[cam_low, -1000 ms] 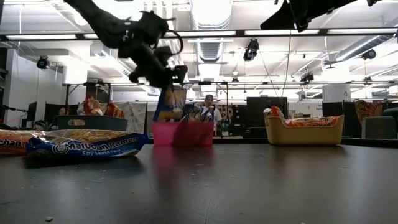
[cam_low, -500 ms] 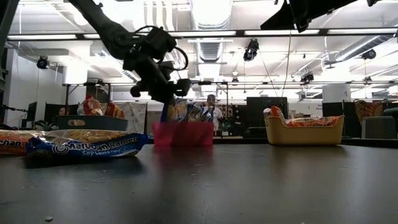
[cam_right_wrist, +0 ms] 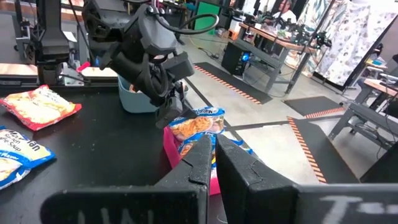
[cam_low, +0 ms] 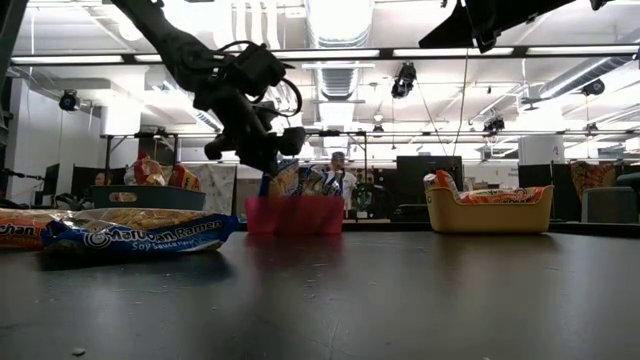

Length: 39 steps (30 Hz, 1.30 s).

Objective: Sort Maruchan noodles
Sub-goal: Put the blue noodle pack into the pink bin

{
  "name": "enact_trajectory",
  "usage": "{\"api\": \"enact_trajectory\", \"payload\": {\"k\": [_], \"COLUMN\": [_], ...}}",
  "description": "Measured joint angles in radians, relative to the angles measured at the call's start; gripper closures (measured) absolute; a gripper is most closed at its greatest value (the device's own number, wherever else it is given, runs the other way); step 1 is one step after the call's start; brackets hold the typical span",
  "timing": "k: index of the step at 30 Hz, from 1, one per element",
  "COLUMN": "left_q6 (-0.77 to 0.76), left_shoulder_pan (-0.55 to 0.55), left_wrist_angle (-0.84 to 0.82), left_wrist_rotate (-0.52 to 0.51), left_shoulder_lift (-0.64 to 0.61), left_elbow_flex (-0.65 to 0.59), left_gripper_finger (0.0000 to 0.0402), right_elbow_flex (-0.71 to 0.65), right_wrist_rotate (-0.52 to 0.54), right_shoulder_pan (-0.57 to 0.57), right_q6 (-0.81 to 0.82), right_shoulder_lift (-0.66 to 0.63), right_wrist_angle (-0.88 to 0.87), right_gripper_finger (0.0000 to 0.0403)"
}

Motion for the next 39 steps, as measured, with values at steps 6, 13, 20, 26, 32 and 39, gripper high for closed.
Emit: {"api": "enact_trajectory", "payload": {"k": [6,13,20,26,32,39], "left_q6": [-0.003,0.089,0.273,0.332,0.293,0.260], "left_shoulder_pan": [-0.001,-0.005,0.023,0.066,0.106,0.127], "left_wrist_angle": [-0.009,-0.013,-0.004,-0.002,-0.077,-0.153], "left_wrist_rotate": [0.000,-0.001,-0.033,-0.036,-0.065,-0.064], "left_shoulder_lift": [-0.003,-0.037,0.001,0.113,0.205,0.229], "left_elbow_flex": [0.000,0.043,0.155,0.232,0.282,0.297], "left_gripper_finger": [0.0399,0.0354,0.0318,0.0316,0.0316,0.0316], "right_elbow_flex": [0.000,0.001,0.001,0.001,0.001,0.001], "right_wrist_rotate": [0.000,0.000,0.000,0.000,0.000,0.000], "right_shoulder_pan": [0.000,0.000,0.000,0.000,0.000,0.000], "right_q6": [-0.002,-0.002,-0.002,-0.002,-0.002,-0.002], "right_shoulder_lift": [0.000,0.000,0.000,0.000,0.000,0.000], "right_wrist_angle": [0.000,0.000,0.000,0.000,-0.007,-0.008], "right_gripper_finger": [0.0390,0.0390,0.0390,0.0390,0.0390,0.0390]}}
